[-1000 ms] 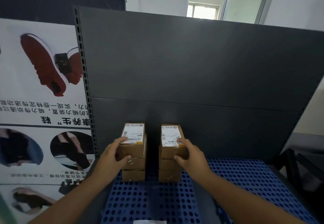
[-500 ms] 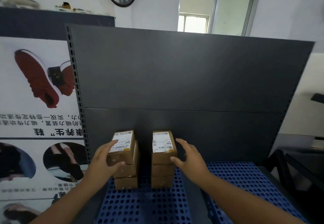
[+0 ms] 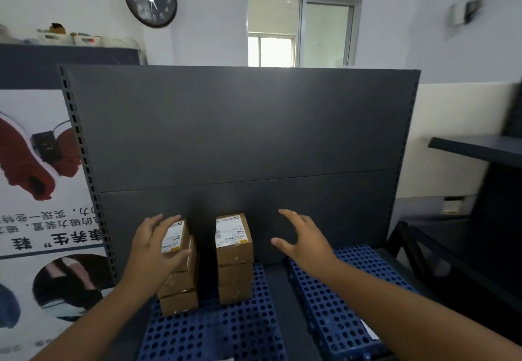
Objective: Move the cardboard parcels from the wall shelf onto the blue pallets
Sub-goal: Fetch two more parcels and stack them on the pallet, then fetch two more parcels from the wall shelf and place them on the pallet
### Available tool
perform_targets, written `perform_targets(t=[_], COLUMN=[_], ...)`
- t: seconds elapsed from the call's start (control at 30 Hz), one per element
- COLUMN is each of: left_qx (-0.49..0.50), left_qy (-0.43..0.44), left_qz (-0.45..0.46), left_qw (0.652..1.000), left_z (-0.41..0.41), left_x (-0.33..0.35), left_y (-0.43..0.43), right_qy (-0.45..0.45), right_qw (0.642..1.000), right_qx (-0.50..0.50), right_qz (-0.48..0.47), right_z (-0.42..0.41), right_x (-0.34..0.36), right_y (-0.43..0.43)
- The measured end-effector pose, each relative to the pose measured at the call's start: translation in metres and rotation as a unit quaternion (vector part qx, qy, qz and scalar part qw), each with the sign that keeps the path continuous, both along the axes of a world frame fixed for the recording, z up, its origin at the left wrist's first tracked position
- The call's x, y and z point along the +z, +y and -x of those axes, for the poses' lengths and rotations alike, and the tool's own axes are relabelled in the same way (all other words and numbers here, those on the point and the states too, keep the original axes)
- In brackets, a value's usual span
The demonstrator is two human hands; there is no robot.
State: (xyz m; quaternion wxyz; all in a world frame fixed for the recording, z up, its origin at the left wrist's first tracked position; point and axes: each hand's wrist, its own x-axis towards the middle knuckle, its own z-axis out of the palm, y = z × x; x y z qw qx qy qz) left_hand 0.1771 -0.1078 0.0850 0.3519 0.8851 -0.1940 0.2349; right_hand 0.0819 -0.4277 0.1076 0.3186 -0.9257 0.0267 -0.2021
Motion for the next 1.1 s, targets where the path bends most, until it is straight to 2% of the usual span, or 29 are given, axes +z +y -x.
perform_targets(t=[0.23, 0.43, 0.57, 0.8, 1.1], left_qx=[-0.116, -0.247, -0.328, -0.46, -0.586], left_qy=[-0.055, -0.072, -0.081, -0.101, -0.112], left_qz=[-0.006, -0.008, 0.0, 0.032, 0.077], left_qw=[0.992, 0.966, 0.941, 0.881, 0.799], left_z=[0.023, 0.057, 0.097, 0.216, 0.422], left_x=[0.047, 0.073, 0.088, 0.116, 0.146], left_y=[-0.094, -0.196, -0.259, -0.351, -0.438], right_qy=[-0.018, -0.034, -0.064, -0.093, -0.113], right_qw=[0.997, 0.98, 0.956, 0.896, 0.828], right_qx=[-0.074, -0.185, -0.268, -0.394, -0.511], right_qz=[0.03, 0.06, 0.103, 0.183, 0.2], right_z=[0.061, 0.148, 0.223, 0.38, 0.606], right_x=[0.023, 0.043, 0.062, 0.101, 0.14], right_y=[-0.046, -0.104, -0.136, -0.173, -0.188])
